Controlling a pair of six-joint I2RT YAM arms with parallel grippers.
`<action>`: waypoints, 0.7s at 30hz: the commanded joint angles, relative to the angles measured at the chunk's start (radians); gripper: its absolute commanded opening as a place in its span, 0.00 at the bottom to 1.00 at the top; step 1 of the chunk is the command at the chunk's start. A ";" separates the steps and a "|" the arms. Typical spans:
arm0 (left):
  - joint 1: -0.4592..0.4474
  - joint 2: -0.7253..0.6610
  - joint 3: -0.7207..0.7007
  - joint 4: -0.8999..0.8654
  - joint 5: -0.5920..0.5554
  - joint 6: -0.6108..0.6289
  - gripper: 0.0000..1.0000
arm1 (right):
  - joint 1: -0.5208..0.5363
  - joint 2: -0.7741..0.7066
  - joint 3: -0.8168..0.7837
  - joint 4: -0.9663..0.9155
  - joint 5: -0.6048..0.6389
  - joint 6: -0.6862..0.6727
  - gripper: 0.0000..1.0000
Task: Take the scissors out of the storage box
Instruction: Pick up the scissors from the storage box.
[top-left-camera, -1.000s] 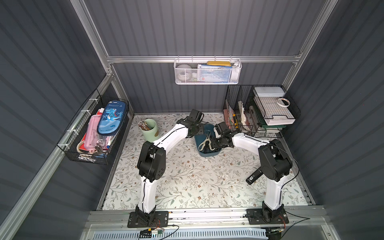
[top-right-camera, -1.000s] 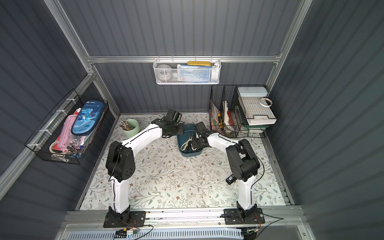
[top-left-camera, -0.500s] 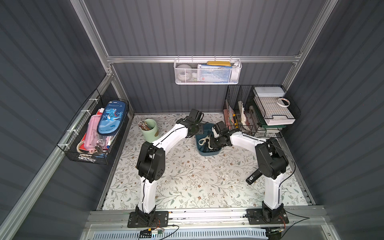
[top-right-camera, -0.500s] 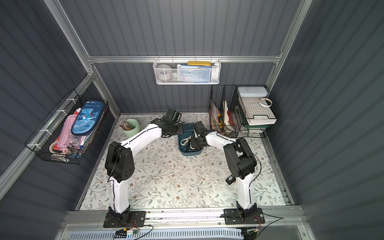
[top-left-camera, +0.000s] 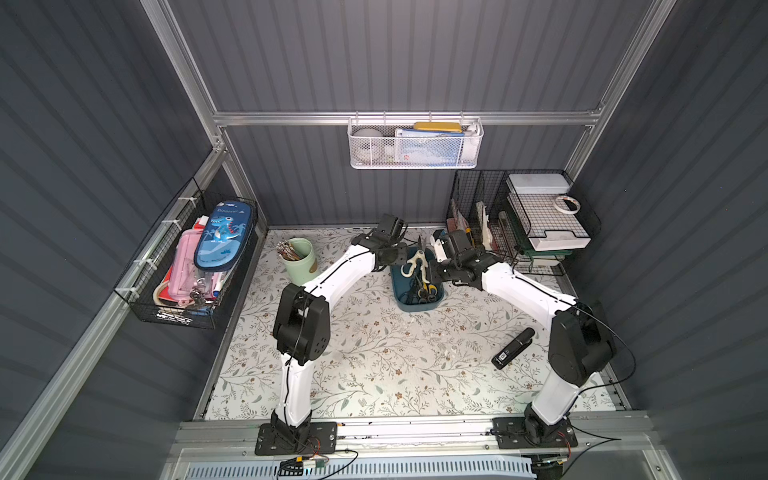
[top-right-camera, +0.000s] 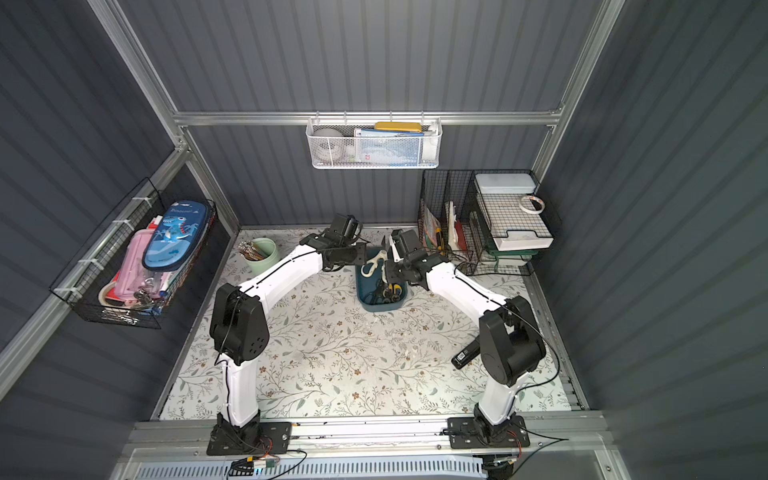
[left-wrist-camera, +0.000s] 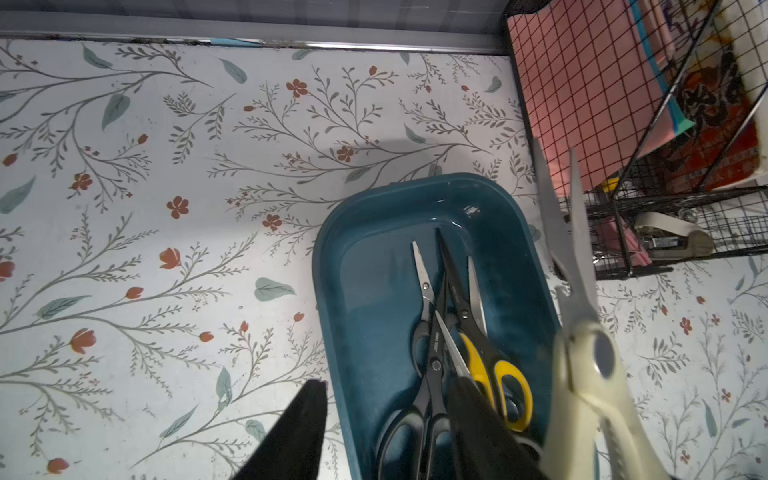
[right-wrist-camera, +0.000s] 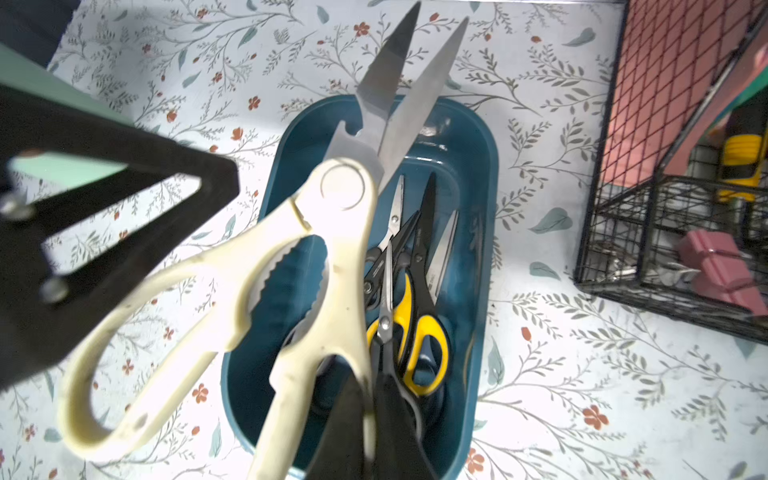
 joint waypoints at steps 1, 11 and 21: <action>0.004 -0.019 -0.010 -0.049 -0.038 0.049 0.49 | 0.032 -0.007 -0.025 -0.026 0.026 -0.052 0.00; -0.048 -0.020 -0.054 -0.073 -0.013 0.111 0.40 | 0.068 -0.013 -0.007 -0.030 0.071 -0.032 0.00; -0.091 -0.047 -0.117 0.031 0.229 0.015 0.32 | 0.073 0.009 0.040 -0.022 0.064 0.046 0.00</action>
